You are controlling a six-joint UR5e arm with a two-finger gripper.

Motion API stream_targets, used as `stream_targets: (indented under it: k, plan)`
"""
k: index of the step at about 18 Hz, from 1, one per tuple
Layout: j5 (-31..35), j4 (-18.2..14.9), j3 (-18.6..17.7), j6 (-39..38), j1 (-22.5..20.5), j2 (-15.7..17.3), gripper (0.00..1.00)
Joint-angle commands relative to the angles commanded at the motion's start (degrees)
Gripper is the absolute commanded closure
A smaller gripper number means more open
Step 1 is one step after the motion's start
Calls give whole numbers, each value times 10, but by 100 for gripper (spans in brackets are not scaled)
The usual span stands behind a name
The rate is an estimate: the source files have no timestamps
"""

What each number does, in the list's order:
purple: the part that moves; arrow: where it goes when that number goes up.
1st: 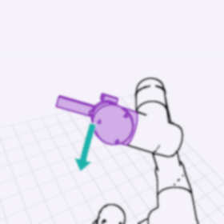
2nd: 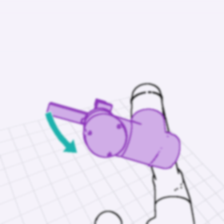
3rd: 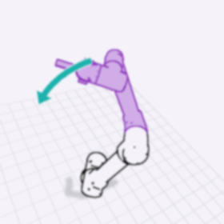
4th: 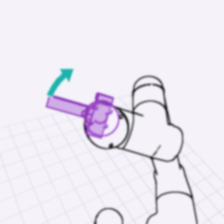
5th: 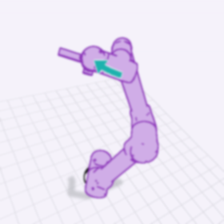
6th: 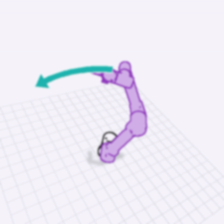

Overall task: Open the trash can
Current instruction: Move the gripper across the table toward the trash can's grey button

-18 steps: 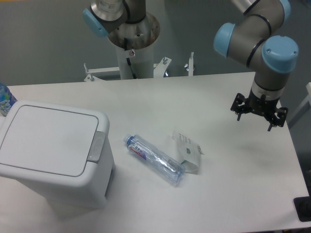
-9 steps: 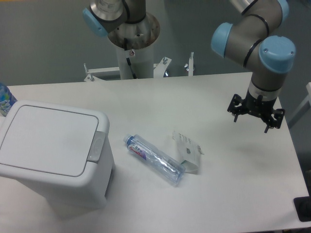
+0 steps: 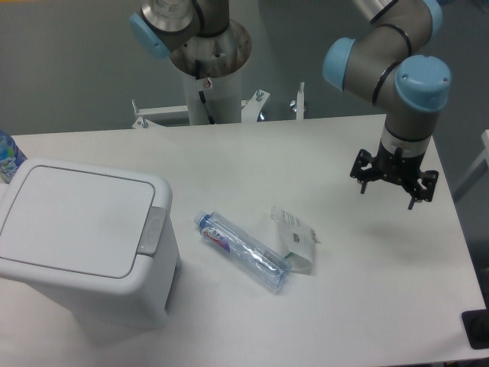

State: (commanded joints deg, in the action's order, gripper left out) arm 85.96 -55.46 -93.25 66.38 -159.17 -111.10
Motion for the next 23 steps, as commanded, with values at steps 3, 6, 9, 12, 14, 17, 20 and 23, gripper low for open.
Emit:
stream_targets:
  k: [3,6,9,12,14,17,20,23]
  plan:
    - [-17,-2,4,-47,4,8,0]
    - [-43,-5,4,-63,5,19,0]
    - [-60,-5,12,-104,22,28,0]
    - [-84,-5,34,-167,49,28,0]
    - [-99,-5,52,-214,67,28,0]
    - [-155,-5,80,-280,80,25,0]
    - [-213,-4,104,-350,85,23,0]
    - [-231,-3,122,-422,105,24,0]
